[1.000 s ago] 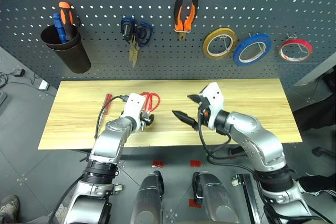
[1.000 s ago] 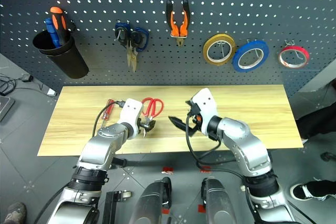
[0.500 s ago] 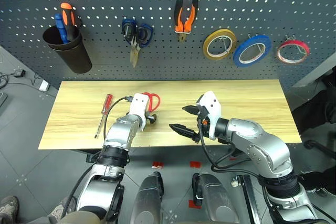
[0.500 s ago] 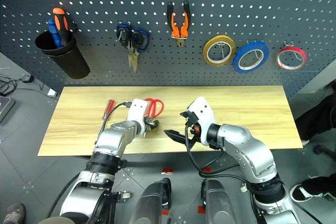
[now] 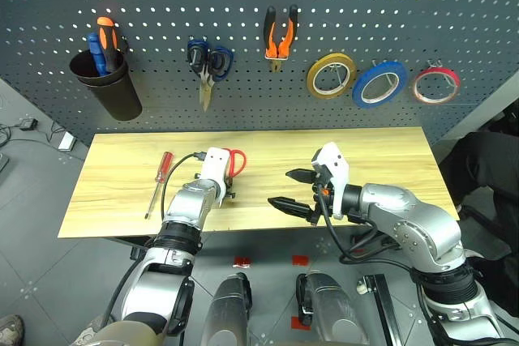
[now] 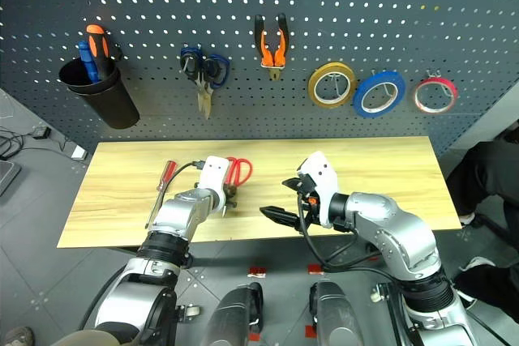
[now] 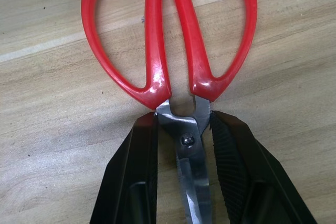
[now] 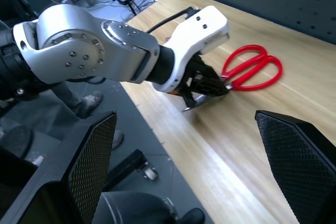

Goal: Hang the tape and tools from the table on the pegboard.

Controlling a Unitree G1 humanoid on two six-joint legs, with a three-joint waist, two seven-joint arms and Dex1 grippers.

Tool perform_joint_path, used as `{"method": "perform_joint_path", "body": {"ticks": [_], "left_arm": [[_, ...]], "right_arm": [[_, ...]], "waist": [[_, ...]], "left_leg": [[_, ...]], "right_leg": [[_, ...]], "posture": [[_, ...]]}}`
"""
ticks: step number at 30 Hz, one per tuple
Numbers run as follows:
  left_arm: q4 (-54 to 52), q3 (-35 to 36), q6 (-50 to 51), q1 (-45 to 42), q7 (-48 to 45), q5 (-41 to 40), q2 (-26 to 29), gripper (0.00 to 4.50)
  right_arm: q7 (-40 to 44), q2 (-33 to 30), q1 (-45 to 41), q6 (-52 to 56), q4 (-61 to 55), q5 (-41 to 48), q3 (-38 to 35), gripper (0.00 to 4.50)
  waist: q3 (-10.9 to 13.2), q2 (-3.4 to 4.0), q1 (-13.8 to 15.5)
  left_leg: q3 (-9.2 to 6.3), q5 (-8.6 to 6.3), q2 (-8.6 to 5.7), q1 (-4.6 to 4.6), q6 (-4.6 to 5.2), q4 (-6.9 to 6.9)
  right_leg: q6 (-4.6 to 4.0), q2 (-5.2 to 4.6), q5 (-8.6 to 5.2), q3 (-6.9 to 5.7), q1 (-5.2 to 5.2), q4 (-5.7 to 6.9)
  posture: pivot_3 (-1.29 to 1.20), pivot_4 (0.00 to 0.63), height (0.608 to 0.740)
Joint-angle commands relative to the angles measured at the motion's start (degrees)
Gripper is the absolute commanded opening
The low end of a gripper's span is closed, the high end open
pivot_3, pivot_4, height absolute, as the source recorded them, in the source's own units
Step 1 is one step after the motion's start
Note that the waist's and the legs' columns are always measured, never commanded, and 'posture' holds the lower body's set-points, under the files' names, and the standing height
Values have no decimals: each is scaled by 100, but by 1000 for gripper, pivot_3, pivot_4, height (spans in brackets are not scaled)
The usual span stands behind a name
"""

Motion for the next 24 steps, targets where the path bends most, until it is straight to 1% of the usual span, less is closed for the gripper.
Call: {"method": "perform_joint_path", "body": {"ticks": [1,2,4,6,9,11,13,15,17,21,24], "left_arm": [[-432,141,-105,394,-149,-164,-37,1148],[-652,136,-258,496,-201,-180,-38,1148],[-1356,-95,-748,807,-559,-178,19,1148],[-2067,-279,-1084,1116,-802,-175,49,1148],[-2972,-431,-1695,1516,-889,-30,145,1148],[-3403,-368,-2192,1656,-728,117,195,1148],[-3735,-301,-2609,1716,-562,297,261,1148],[-4024,-319,-3091,1766,-359,647,409,1148],[-4270,-263,-3376,1834,-127,901,477,1148],[-4584,-49,-3647,1974,234,1176,514,1148],[-4709,149,-3569,2055,371,1228,506,1148]], "right_arm": [[-33,-248,-29,-644,-302,-423,63,4500],[-106,-302,-4,-828,-349,-591,103,4500],[-191,-433,63,-1187,-489,-918,210,4500],[-264,-526,151,-1612,-629,-1256,315,4500],[-365,-571,278,-2329,-804,-1747,469,4500],[-313,-608,319,-2646,-869,-1942,562,4500],[-349,-564,335,-2913,-873,-2091,563,4500],[-399,-527,312,-3201,-815,-2271,561,4500],[-443,-447,257,-3402,-708,-2372,531,4500],[-469,-332,60,-3705,-439,-2446,383,4500],[-432,-322,-71,-3885,-247,-2488,282,4500]], "waist": [[0,0,-12],[0,0,-13],[0,1,-13],[0,0,-2],[0,0,20],[0,1,20],[-1,0,19],[-1,0,12],[-1,1,3],[-2,0,-2],[-3,0,0]], "left_leg": [[0,0,0,0,0,0],[1,0,0,0,0,0],[1,0,-1,-2,-1,-2],[-1,11,1,-7,-20,-4],[-2,12,0,-13,-23,-3],[-1,12,-1,-12,-23,-1],[0,10,-1,-12,-19,2],[-1,8,-1,-10,-14,2],[-1,3,0,-9,-5,1],[1,0,-1,-9,-1,2],[-1,0,-1,-9,0,4]], "right_leg": [[0,0,0,0,0,0],[0,-1,0,1,-1,0],[0,-1,0,1,-2,-1],[0,-1,0,1,-7,-2],[-1,-2,0,0,-11,-3],[0,-4,0,1,-9,-4],[0,-4,0,2,-8,-4],[0,-4,0,1,-6,-3],[0,-2,1,1,-6,-2],[-1,-2,1,2,-6,-2],[-1,-3,1,0,-5,-1]], "posture": [[-130,242,740],[-130,242,740],[-129,237,740],[-129,237,740],[-135,238,740],[-137,235,740],[-136,235,740],[-134,233,740],[-133,232,740],[-130,227,740],[-129,225,740]]}}
